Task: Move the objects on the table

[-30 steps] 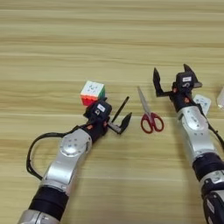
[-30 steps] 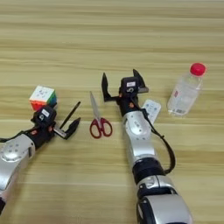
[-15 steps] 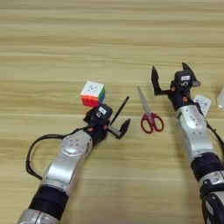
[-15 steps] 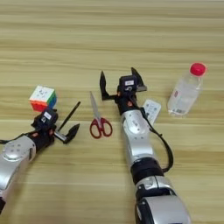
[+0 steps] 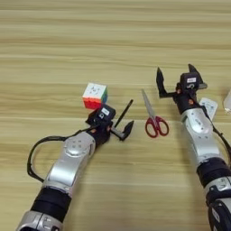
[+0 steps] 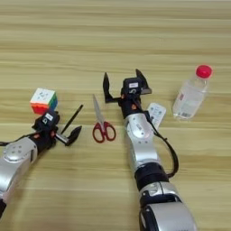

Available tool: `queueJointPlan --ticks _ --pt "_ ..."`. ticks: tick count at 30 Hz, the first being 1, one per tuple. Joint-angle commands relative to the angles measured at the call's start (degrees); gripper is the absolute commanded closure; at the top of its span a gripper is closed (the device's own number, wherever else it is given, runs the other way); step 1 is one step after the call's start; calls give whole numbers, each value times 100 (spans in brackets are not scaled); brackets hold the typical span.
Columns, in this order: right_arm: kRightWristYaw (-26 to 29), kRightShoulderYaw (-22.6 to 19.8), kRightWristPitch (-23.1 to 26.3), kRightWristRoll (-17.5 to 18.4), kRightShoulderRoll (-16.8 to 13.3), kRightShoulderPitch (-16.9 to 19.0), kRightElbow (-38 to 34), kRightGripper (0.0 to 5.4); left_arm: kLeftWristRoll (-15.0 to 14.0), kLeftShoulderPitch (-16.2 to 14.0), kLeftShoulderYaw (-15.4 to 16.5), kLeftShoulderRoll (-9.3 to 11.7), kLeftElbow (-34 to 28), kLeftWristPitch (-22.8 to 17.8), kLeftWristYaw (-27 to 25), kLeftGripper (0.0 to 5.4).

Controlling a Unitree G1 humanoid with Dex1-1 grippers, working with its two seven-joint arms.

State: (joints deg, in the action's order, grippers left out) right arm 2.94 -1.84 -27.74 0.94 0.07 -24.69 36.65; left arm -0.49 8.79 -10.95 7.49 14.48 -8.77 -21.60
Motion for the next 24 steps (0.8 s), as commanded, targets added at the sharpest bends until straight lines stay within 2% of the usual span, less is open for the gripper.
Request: queueJointPlan --ticks 1,21,24 --pt "-10 13 107 -21 6 62 -71 0 82 -50 19 62 254 -189 49 2" --pt "-12 8 123 -16 -1 69 -98 0 161 -15 -18 66 426 -132 81 2" --pt "-14 8 123 -16 1 66 -94 0 152 -12 -24 70 452 -130 60 24"
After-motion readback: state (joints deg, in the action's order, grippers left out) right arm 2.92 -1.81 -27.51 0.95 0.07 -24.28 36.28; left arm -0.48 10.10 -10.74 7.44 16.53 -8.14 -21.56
